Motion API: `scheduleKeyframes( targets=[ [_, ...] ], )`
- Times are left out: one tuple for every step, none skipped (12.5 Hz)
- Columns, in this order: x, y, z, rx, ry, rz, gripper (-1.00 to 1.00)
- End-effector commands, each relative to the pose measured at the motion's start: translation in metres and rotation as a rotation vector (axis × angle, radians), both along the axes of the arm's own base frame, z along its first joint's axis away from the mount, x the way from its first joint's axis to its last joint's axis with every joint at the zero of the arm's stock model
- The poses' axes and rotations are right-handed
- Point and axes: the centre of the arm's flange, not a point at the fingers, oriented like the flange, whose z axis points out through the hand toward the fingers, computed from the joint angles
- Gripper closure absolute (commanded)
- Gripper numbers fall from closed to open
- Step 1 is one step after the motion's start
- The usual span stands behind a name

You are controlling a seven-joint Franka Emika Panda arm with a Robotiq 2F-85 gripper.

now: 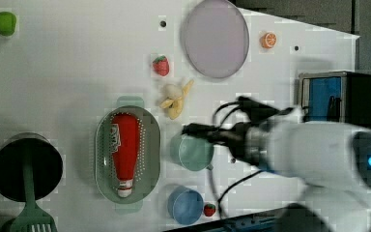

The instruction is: Pick Ketchup from the table and place it in strainer.

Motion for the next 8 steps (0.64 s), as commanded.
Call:
scheduleKeyframes(
  targets=[
    [0.052,-0.087,0.064,0.04,-0.024,-0.273,-1.0],
    [0.059,-0.109,0.086,0.05,-0.028,-0.312,-1.0],
    [0.063,-0.132,0.105,0.044,-0.036,-0.34,-1.0],
    [0.066,-0.156,0.123,0.034,-0.035,-0.372,-1.0],
    [0.066,-0.18,0.138,0.021,-0.018,-0.399,-1.0],
    [0.065,-0.2,0.151,0.011,0.001,-0.417,-1.0],
    [0.065,-0.22,0.164,0.005,0.023,-0.441,-1.0],
    [0.066,-0.241,0.176,0.005,0.034,-0.468,-1.0]
  ],
)
